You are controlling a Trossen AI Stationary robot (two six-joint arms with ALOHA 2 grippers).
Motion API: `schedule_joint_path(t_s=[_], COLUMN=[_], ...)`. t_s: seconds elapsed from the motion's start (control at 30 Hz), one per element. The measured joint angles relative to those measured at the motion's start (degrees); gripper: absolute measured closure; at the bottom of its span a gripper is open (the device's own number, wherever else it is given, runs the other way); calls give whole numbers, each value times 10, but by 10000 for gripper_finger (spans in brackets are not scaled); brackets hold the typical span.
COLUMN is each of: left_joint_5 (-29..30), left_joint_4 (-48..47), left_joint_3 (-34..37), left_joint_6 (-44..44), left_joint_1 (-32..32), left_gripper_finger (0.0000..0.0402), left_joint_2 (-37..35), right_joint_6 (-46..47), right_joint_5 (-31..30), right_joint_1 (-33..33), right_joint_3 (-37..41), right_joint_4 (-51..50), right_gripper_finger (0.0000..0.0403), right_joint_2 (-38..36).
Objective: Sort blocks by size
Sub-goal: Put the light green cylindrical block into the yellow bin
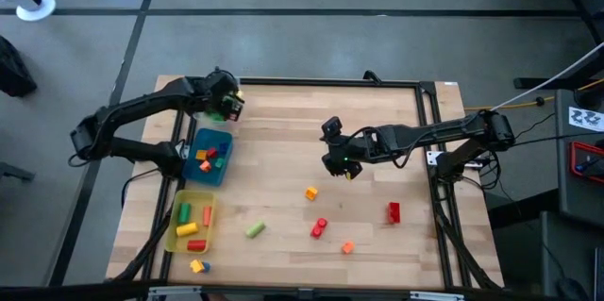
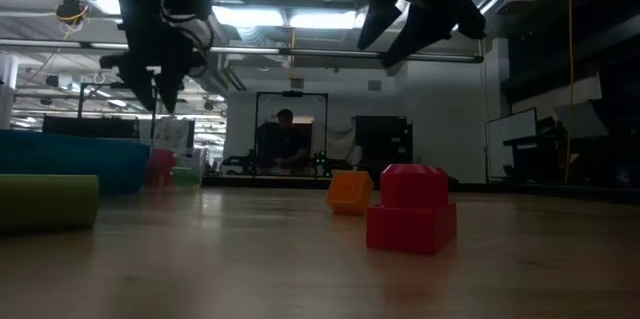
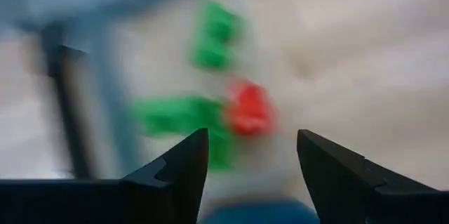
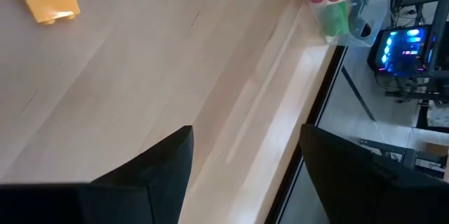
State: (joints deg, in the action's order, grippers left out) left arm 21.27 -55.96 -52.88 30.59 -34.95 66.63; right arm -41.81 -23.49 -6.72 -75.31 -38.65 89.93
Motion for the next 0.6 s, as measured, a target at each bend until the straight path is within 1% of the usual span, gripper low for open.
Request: schedule_joint_path(t_s=[0.1,0.17,0.2,0.27,0.4,0.53,0.6], left_joint_5=[-132,-213,-248,-290,-301,-299,-283], left_joint_4=[0,0,0,0,10,63,99], left_joint_3=[0,0,0,0,0,0,0], left_joint_6=[12,32,44,76,134,169,188], left_joint_1=[17,38,53,92,191,301,355], left_gripper_finger=[206,207,208,207,206,206,206], left_joint_2=[0,0,0,0,0,0,4], right_joint_6=[2,2,7,19,32,32,32], right_joint_5=[0,0,0,0,6,12,17], right_joint_1=[0,0,0,0,0,0,0], right_joint_3=[0,0,0,0,0,0,0], right_joint_4=[-9,-11,-11,-12,-22,-23,-23], right_gripper_finger=[141,141,141,141,141,141,141], right_joint_2=[0,0,0,0,0,0,0])
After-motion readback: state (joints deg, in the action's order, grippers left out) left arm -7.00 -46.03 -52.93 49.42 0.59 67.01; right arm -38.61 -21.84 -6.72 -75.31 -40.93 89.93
